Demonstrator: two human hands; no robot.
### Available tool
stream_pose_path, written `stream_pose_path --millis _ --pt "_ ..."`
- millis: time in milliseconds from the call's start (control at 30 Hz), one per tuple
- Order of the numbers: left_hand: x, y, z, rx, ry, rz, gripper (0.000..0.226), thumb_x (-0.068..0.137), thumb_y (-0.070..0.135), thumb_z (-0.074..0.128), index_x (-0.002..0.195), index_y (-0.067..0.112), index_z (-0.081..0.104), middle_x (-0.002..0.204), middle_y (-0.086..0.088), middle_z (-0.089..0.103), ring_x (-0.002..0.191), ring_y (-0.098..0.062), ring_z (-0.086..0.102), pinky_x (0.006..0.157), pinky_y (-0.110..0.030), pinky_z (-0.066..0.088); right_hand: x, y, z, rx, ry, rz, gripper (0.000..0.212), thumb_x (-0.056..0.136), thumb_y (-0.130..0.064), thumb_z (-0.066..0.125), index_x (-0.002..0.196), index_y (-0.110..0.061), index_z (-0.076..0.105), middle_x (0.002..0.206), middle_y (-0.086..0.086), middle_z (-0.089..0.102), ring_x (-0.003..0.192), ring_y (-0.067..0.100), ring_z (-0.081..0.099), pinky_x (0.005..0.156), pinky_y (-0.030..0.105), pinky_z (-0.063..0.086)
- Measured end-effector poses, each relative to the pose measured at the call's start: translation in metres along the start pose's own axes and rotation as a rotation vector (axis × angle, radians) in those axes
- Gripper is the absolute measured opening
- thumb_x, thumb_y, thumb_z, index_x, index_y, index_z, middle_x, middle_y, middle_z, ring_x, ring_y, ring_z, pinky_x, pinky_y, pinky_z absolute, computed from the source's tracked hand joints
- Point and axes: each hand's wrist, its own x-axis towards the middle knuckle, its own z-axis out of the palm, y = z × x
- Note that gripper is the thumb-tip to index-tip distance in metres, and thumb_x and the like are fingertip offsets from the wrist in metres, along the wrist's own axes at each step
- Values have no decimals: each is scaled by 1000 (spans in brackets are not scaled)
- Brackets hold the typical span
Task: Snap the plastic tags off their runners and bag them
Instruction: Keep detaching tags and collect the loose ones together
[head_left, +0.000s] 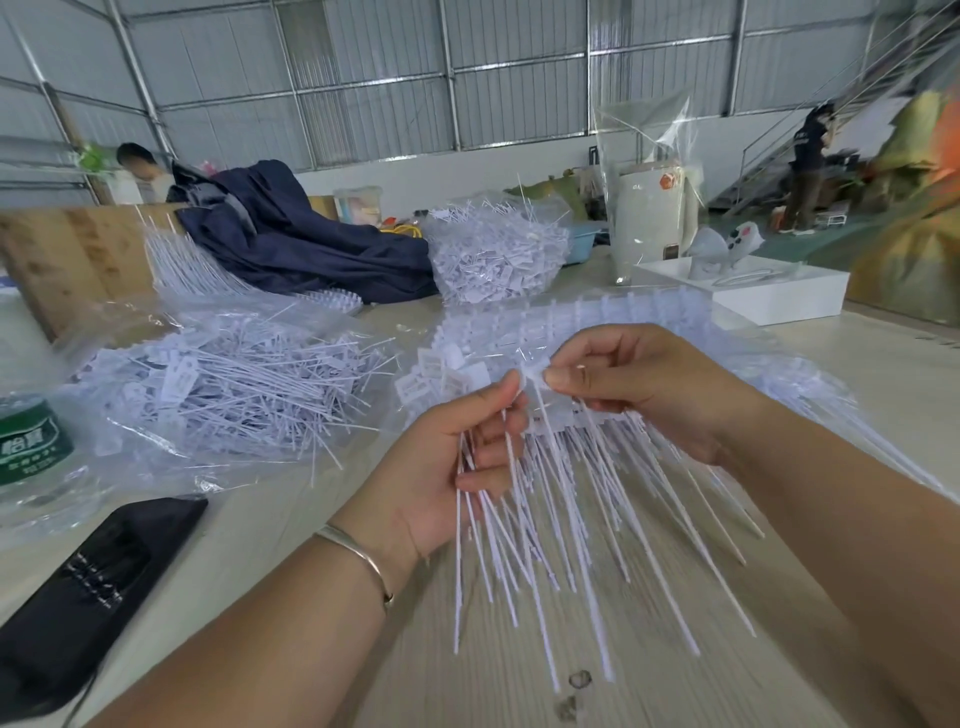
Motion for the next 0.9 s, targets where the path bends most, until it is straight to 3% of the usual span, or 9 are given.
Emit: stream_pose_path --millis 233,333,400,500,667,767,900 --pt "3 4 -7 251 186 -16 22 67 16 70 49 22 59 45 9 29 33 -3 22 29 -15 17 -2 -1 -17 -119 38 70 14 66 -15 82 75 -6 78 58 7 55 51 8 41 49 13 37" --pt "3 10 -15 260 233 4 26 68 15 70 47 22 57 46 9 28 35 -4 22 31 -15 17 -2 -1 -29 -140 100 88 24 63 -19 81 76 0 74 61 11 50 55 13 39 51 14 36" --pt "1 10 -16 271 228 24 27 69 14 71 45 19 61 50 9 27 39 -4 22 36 -14 18 -2 1 -31 -136 137 89 22 71 -20 78 77 0 71 62 9 48 57 14 38 54 14 36" --pt "4 2 -14 267 261 26 24 73 10 73 51 17 65 55 5 33 43 -5 31 40 -15 27 0 3 -25 -126 117 100 3 83 -5 67 84 -4 70 57 0 52 53 10 43 51 12 36" --pt "7 -2 -10 236 307 6 20 84 26 70 75 11 60 63 -3 58 49 -12 50 44 -21 46 2 4 -11 -95 9 113 20 82 10 52 82 -3 66 57 3 57 51 10 46 49 14 36" --pt "5 1 -10 248 240 -23 31 83 40 65 72 19 46 54 5 39 37 -5 30 32 -15 27 1 4 -6 -108 -53 99 17 84 9 56 86 -3 68 60 1 60 53 9 48 50 13 38" --pt "5 2 -9 290 213 -17 36 74 46 69 69 23 42 52 9 19 36 -3 17 33 -16 14 0 7 -3 -155 -53 89 11 85 2 65 92 -4 71 66 0 66 59 10 55 58 18 43"
